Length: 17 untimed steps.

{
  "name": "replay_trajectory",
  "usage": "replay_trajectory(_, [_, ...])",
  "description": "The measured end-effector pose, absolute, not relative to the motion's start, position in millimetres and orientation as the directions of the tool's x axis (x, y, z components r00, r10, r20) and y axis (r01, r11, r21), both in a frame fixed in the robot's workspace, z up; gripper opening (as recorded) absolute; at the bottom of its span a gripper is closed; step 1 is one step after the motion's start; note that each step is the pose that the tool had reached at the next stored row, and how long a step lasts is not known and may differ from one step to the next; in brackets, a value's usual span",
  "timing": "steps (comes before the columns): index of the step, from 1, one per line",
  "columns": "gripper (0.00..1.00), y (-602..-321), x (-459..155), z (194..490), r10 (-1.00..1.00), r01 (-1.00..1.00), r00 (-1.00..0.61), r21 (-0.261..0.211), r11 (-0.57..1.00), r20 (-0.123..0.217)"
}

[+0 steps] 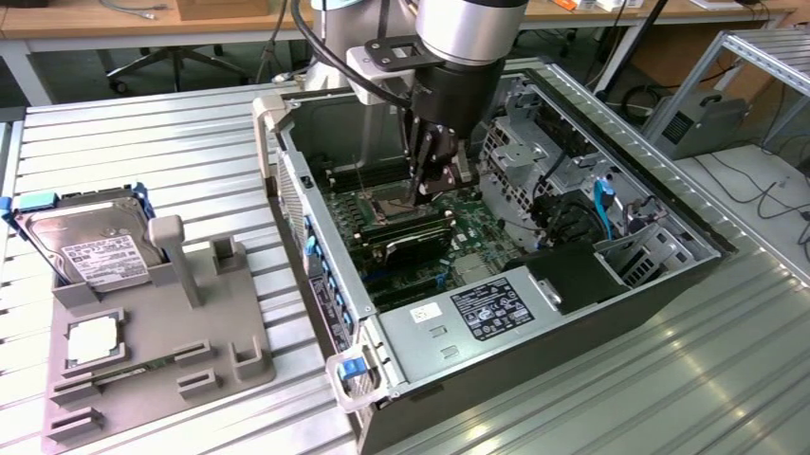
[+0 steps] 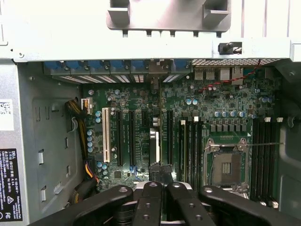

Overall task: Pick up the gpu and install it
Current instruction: 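Press down on the gpu until it lock into place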

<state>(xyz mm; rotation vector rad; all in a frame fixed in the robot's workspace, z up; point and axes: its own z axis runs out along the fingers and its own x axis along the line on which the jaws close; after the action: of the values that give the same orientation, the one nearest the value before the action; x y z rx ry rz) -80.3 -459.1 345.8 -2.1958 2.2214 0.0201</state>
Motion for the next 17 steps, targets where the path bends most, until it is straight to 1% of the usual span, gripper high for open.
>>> replay_trajectory(1, [0.11, -459, -80, 346, -1.0, -1.0, -0.012, -0.003, 0.012, -0.022])
replay_trajectory(10, [0.11, -459, -80, 344, -1.0, -1.0, -0.012, -0.003, 0.012, -0.022])
replay_trajectory(17, [0.11, -459, -80, 331, -1.0, -1.0, -0.012, -0.003, 0.012, -0.022])
